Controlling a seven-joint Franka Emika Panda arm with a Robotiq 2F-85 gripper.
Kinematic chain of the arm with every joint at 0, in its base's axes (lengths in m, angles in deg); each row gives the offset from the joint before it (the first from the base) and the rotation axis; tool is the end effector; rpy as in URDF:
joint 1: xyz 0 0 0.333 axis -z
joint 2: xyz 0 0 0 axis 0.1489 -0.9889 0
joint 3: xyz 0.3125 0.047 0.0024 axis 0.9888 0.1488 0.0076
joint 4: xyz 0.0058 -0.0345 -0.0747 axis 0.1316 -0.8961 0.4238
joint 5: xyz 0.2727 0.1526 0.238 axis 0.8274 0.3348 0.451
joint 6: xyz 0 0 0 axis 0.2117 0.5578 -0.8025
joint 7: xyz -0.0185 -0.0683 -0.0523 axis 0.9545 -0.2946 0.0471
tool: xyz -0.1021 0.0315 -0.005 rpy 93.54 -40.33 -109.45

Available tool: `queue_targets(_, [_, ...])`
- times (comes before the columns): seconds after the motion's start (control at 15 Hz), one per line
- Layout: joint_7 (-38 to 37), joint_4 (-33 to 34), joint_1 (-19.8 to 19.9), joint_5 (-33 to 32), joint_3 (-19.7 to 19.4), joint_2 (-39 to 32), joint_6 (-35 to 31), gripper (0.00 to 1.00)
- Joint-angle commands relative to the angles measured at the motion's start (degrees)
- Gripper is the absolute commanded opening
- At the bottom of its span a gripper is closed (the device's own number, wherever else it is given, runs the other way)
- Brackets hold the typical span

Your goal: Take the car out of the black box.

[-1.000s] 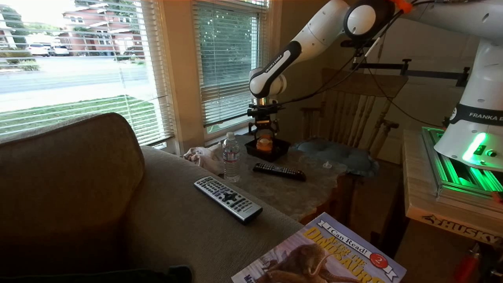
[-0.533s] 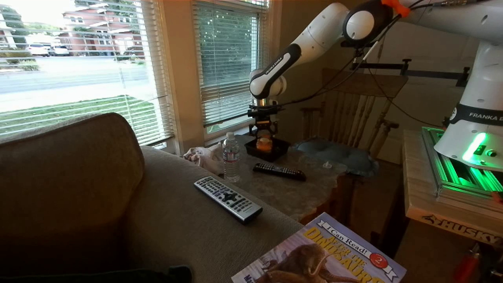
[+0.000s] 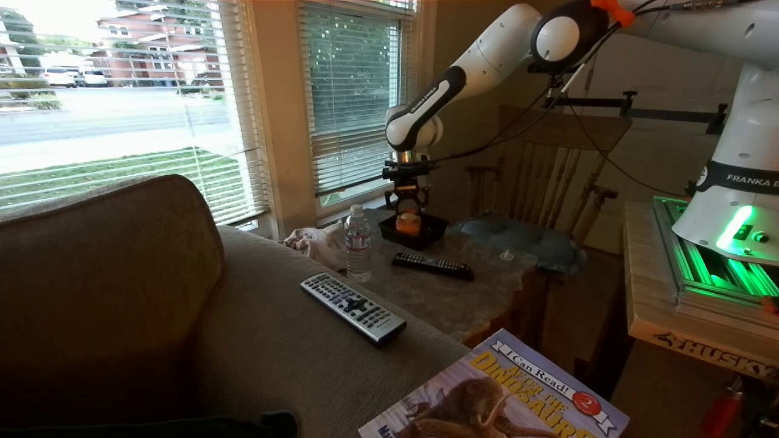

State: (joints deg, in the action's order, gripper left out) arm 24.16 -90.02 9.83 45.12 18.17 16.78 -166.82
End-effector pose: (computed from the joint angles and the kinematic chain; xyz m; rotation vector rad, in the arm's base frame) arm 0.7257 -0.0708 0.0248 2.6210 -1.5909 -0.2703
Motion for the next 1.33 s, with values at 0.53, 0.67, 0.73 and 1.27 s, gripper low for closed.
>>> queue_targets(0.53, [1.6, -0.6, -4.6, -1.5, 0.8, 6.1, 5.4, 0.48])
queue_targets(0.67, [2.2, -1.1, -5.1, -1.4, 1.2, 7.5, 6.5, 0.48])
queue_targets(0.73, [2.3, -1.3, -5.4, -1.5, 1.3, 8.1, 7.1, 0.48])
queue_targets(1.27, [6.2, -1.3, -5.9, -1.5, 2.4, 11.8, 8.1, 0.48])
